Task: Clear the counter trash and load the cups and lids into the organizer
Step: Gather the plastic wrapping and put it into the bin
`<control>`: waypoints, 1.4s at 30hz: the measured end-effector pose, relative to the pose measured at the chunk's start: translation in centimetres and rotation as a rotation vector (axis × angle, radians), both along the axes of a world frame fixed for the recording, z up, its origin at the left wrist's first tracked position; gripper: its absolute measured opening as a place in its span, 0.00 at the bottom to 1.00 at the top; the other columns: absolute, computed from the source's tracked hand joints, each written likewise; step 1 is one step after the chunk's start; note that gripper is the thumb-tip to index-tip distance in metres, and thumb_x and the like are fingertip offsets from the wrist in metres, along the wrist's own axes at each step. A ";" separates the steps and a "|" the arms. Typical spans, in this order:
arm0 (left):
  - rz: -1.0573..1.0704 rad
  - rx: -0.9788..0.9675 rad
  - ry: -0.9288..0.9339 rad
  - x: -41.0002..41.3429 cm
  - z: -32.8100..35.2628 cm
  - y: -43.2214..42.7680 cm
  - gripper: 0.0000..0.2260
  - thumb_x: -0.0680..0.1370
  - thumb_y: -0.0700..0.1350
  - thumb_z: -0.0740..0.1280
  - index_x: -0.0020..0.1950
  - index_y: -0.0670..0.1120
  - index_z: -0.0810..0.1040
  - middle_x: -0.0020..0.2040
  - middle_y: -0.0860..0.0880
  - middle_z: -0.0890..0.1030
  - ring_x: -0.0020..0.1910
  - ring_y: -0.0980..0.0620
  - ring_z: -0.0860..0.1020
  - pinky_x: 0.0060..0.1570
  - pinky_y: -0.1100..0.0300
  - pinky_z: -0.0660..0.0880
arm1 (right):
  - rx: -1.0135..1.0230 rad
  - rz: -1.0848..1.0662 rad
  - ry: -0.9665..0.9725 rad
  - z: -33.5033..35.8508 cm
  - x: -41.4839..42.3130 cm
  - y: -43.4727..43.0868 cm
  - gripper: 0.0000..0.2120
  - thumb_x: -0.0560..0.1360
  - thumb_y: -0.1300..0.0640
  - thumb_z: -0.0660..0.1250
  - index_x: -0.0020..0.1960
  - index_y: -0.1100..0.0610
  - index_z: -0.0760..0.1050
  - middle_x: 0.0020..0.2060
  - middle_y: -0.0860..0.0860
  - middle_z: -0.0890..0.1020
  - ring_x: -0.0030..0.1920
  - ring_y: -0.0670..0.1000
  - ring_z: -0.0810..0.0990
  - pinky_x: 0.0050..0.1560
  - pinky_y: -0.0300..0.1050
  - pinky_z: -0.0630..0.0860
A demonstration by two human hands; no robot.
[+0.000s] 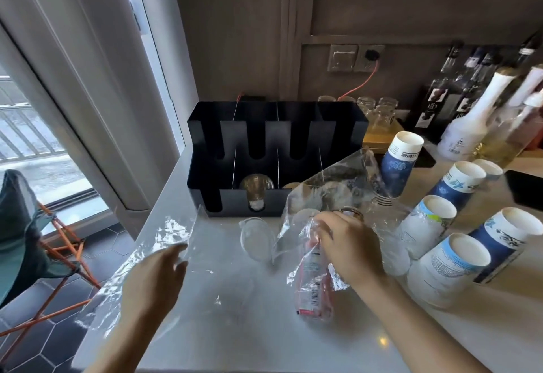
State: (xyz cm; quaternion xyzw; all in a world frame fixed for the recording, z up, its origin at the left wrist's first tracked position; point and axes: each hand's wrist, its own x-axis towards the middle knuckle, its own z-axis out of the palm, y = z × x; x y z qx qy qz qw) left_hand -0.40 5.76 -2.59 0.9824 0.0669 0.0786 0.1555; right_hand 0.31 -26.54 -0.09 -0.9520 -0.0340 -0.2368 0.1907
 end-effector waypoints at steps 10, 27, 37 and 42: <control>0.088 0.064 -0.295 -1.0 5.3 2.9 0.13 0.71 0.35 0.76 0.55 0.44 0.85 0.40 0.40 0.87 0.36 0.34 0.84 0.35 0.48 0.77 | 0.084 0.046 -0.043 2.2 -0.1 0.1 0.06 0.72 0.65 0.74 0.46 0.57 0.83 0.39 0.51 0.86 0.38 0.57 0.82 0.34 0.52 0.79; -0.041 -0.432 -0.404 0.7 12.9 -3.8 0.16 0.77 0.41 0.71 0.62 0.56 0.80 0.43 0.48 0.86 0.41 0.43 0.86 0.49 0.43 0.81 | 0.219 0.143 -0.399 8.8 -1.9 -1.9 0.05 0.72 0.66 0.74 0.47 0.60 0.83 0.38 0.52 0.85 0.36 0.54 0.83 0.36 0.50 0.80; -0.163 -0.513 -0.541 1.0 16.7 -6.6 0.15 0.76 0.41 0.71 0.60 0.55 0.83 0.43 0.54 0.86 0.34 0.60 0.82 0.49 0.55 0.80 | 0.270 0.105 -0.530 14.2 -5.0 -1.8 0.04 0.75 0.65 0.72 0.50 0.62 0.83 0.41 0.54 0.86 0.41 0.54 0.84 0.41 0.55 0.81; -0.303 -0.502 -0.548 1.2 18.5 -7.2 0.15 0.76 0.41 0.69 0.61 0.52 0.83 0.47 0.49 0.87 0.43 0.43 0.84 0.51 0.49 0.80 | 0.192 -0.013 -0.601 15.9 -7.8 -0.2 0.04 0.75 0.64 0.72 0.49 0.61 0.83 0.41 0.53 0.86 0.41 0.52 0.84 0.40 0.49 0.80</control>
